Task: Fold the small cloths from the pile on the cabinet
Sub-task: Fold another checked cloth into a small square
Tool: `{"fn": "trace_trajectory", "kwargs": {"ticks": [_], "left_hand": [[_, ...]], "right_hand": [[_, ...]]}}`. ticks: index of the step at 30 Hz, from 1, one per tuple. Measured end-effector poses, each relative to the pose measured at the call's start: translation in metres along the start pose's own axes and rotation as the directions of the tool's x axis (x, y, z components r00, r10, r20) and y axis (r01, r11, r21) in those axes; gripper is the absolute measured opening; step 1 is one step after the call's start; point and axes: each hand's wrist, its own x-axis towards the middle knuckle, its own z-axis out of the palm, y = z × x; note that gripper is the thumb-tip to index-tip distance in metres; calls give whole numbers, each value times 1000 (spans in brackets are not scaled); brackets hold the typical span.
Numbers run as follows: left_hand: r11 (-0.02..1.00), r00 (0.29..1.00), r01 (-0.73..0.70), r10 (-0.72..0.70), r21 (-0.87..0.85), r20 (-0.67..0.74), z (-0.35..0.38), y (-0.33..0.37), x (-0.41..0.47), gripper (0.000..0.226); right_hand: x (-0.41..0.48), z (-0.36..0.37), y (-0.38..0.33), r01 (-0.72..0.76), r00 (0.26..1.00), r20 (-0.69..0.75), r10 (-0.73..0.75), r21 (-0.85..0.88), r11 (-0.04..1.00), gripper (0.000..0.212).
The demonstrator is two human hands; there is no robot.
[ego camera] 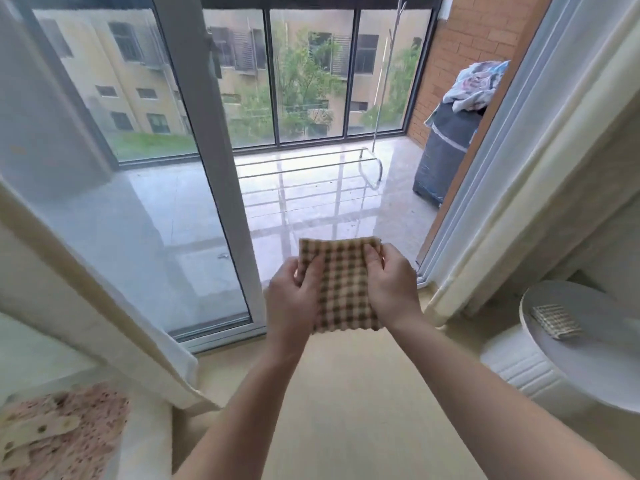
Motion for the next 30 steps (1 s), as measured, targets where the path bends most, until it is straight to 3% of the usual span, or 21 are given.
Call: {"fn": "trace_trajectory", "kwargs": {"ticks": [3, 6, 8, 12, 15, 20, 23, 30], "left_hand": [[970, 959, 221, -197, -103, 203, 77, 18, 7, 8], [966, 940, 250, -224, -72, 256, 145, 27, 7, 7], [983, 954, 184, -180, 6, 242, 191, 28, 1, 7], [984, 981, 27, -61, 178, 186, 288, 23, -27, 14], [981, 982, 71, -101, 178, 162, 360, 23, -50, 24], [947, 930, 320, -305, -40, 204, 468, 37, -89, 20], [921, 901, 382, -350, -82, 257, 521, 37, -104, 12], [854, 836, 509, -460, -109, 300, 643, 4, -102, 11]], "right_hand": [[45, -71, 32, -175, 985, 41, 170, 156, 972, 38], [71, -132, 59, -450, 889, 274, 368, 364, 816, 27], [88, -162, 87, -437, 895, 247, 372, 312, 844, 21], [119, -220, 149, -235, 971, -29, 237, 62, 970, 28], [135, -281, 193, -180, 981, -62, 182, 37, 983, 30], [168, -395, 261, -236, 965, 149, 214, 145, 961, 20], [193, -448, 295, -319, 925, 276, 260, 199, 926, 18], [262, -517, 389, -477, 836, 404, 372, 200, 856, 9]]}}
